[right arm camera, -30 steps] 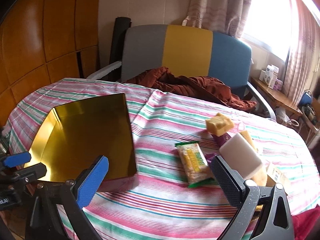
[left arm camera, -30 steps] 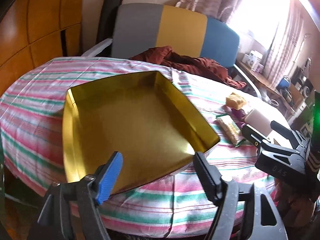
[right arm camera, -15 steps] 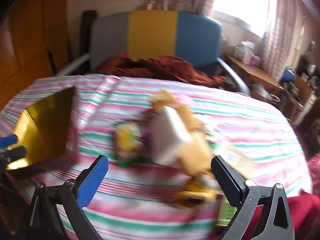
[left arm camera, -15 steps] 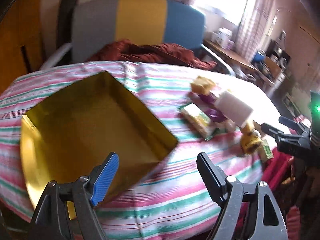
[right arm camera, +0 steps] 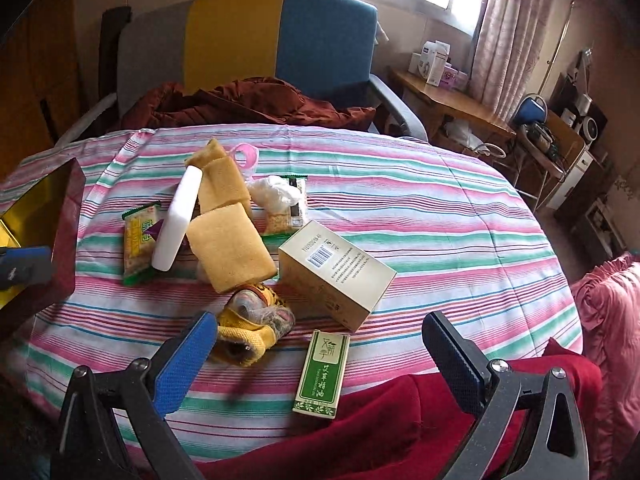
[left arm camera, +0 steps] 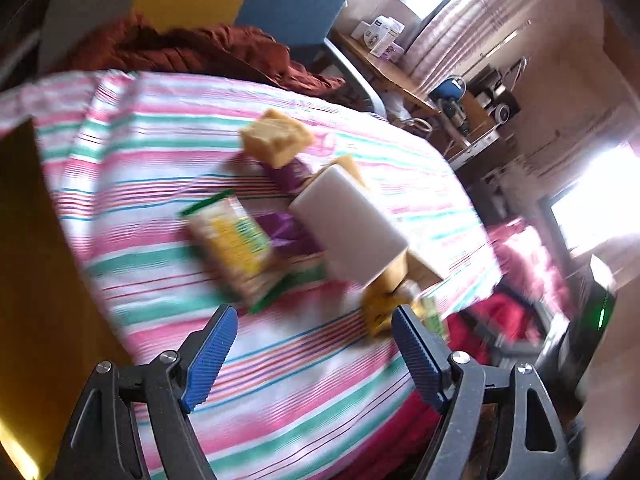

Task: Organize objects
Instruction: 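Reach the left tool to the white block while the right tool reaches a yellow sponge, then grasp the white block with the left tool while the right tool grasps the sponge, carry both to tray, then open the left tool over the tray while the right tool releases the sponge beside it, then reach the left tool to the yellow knitted pouch while the right tool grasps the beige box, then grasp the knitted pouch with the left tool while the right tool carries the beige box to tray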

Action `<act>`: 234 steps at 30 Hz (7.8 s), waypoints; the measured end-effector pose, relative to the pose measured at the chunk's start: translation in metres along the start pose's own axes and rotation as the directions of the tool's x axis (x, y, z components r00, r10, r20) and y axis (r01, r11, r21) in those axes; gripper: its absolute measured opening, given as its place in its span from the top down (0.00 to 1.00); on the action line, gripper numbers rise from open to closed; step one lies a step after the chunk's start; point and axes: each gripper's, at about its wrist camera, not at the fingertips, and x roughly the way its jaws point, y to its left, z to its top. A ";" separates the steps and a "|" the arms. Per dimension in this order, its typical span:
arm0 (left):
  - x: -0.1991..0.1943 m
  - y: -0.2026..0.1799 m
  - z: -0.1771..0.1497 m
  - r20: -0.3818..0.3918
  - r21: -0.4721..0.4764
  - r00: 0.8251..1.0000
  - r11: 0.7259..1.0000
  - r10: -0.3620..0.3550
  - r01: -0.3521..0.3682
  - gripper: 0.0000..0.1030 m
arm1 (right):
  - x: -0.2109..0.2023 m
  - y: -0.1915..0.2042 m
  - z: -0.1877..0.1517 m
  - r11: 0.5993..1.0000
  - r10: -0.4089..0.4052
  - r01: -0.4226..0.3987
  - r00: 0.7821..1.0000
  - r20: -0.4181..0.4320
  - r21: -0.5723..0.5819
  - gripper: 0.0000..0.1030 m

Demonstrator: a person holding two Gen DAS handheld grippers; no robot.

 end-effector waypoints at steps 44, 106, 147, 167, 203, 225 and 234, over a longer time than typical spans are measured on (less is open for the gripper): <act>-0.049 0.034 -0.011 0.181 0.008 0.979 0.995 0.095 -0.098 0.43 | 0.104 0.052 0.060 0.924 0.184 -0.249 0.955 -0.233 -0.290 0.48; -0.194 0.115 -0.130 0.382 -0.242 0.622 0.724 0.684 -0.646 0.21 | -0.039 0.267 0.002 0.842 0.479 -0.427 0.873 0.095 -0.329 0.04; -0.064 0.001 -0.084 0.201 0.292 0.934 0.892 0.296 -0.346 0.22 | -0.015 -0.013 0.008 0.955 0.075 -0.111 0.987 0.139 0.274 0.00; 0.092 -0.099 -0.034 -0.097 0.399 0.991 0.916 0.088 -0.043 0.21 | -0.001 -0.084 -0.010 0.945 0.017 -0.037 0.998 0.065 0.325 0.00; 0.093 -0.059 -0.039 -0.185 0.331 0.983 0.943 0.019 0.044 0.44 | 0.145 -0.021 0.052 0.908 0.028 -0.182 0.925 -0.379 -0.378 0.41; 0.083 -0.049 -0.037 -0.126 0.316 0.991 0.949 0.049 -0.007 0.67 | 0.121 -0.039 0.064 0.947 0.108 -0.184 0.954 -0.281 -0.262 0.49; 0.007 -0.038 -0.048 0.028 0.258 0.997 0.963 0.079 -0.083 0.67 | 0.053 -0.005 0.073 0.942 0.199 -0.223 0.973 -0.118 -0.250 0.49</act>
